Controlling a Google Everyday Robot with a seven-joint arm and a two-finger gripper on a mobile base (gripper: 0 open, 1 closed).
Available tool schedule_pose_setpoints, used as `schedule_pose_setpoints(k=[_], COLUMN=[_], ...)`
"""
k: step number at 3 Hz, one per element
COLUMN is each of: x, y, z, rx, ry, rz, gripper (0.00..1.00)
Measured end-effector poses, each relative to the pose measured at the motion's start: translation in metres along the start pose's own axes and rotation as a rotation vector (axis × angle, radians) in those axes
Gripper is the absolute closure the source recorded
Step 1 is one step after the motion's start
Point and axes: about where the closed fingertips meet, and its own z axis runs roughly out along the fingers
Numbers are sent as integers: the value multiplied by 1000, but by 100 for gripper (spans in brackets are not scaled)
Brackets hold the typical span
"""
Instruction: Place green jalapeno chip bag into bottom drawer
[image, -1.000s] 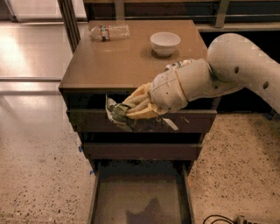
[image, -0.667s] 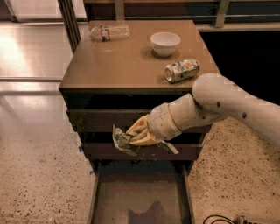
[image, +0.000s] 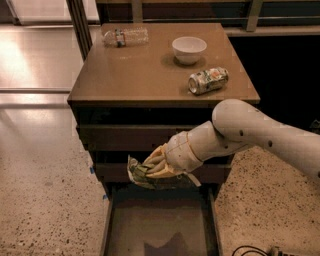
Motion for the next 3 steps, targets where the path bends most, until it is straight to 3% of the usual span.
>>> schedule_pose_setpoints(k=[1,3], x=[26,141], y=[21,109], z=[18,102], rx=[29,6], ry=[21,33], rz=[25,202], gripper=[100,100])
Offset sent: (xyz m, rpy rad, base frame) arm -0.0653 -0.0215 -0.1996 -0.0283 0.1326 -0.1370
